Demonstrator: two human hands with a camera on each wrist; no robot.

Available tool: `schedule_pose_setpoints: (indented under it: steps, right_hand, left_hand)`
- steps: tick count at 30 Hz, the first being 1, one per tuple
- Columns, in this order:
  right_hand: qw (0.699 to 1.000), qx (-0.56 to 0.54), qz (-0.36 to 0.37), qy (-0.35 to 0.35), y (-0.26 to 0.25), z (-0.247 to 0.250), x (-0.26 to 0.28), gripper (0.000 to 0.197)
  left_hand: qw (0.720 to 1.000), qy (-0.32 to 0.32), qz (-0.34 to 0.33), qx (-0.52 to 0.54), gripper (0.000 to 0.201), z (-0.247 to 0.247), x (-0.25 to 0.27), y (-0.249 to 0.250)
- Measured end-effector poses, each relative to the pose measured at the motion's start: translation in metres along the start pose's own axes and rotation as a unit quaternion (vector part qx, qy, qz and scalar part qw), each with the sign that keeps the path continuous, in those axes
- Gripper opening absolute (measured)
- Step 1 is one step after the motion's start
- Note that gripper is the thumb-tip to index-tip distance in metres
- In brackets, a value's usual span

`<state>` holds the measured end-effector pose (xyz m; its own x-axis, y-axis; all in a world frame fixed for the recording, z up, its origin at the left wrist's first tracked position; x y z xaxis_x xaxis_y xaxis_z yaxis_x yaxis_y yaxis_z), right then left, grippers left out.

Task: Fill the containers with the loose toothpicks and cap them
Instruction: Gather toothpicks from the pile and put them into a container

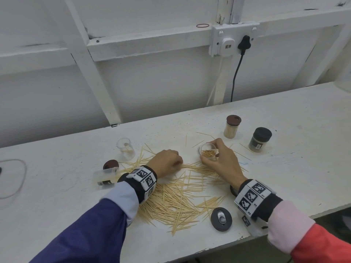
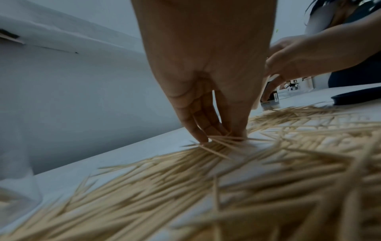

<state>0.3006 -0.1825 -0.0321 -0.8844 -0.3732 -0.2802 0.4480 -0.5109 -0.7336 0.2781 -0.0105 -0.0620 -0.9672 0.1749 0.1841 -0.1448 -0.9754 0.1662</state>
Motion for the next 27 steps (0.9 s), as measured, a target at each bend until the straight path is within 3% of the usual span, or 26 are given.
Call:
schedule_pose_setpoints:
  steps: [6,16,20,23,27]
  right_hand:
    - [1.0,0.007,0.004,0.001,0.0,-0.002,0.0,0.038]
    - [1.0,-0.001,0.016,0.01,-0.001,-0.002,0.0,0.037]
    - [1.0,-0.001,0.02,0.016,-0.002,0.0,0.0,0.037]
    - [1.0,0.003,0.024,0.02,-0.001,0.0,0.0,0.038]
    - [0.999,-0.004,0.029,0.025,0.0,0.0,-0.001,0.036]
  left_hand:
    - [0.995,0.048,-0.011,-0.086,0.029,0.002,0.001,0.007]
    - [0.992,0.029,-0.031,-0.117,0.025,-0.003,0.002,0.008]
    - [0.998,0.033,-0.016,-0.055,0.029,-0.002,0.002,-0.001]
    - [0.998,0.045,0.01,0.043,0.019,0.004,0.0,-0.01]
    - [0.979,0.05,0.053,0.19,0.022,0.014,0.0,-0.017]
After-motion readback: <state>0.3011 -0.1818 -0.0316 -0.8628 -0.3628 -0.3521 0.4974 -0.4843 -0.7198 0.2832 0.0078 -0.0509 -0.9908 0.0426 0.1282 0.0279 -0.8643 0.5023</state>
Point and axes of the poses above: each hand's wrist, its own x-axis away from the middle knuckle, its own z-axis out of the back of the hand, y = z × x, the point moved 9 cm from there along -x, towards the middle knuckle, and after that the axes turned 10 degrees about z, right-handed, at the moved point
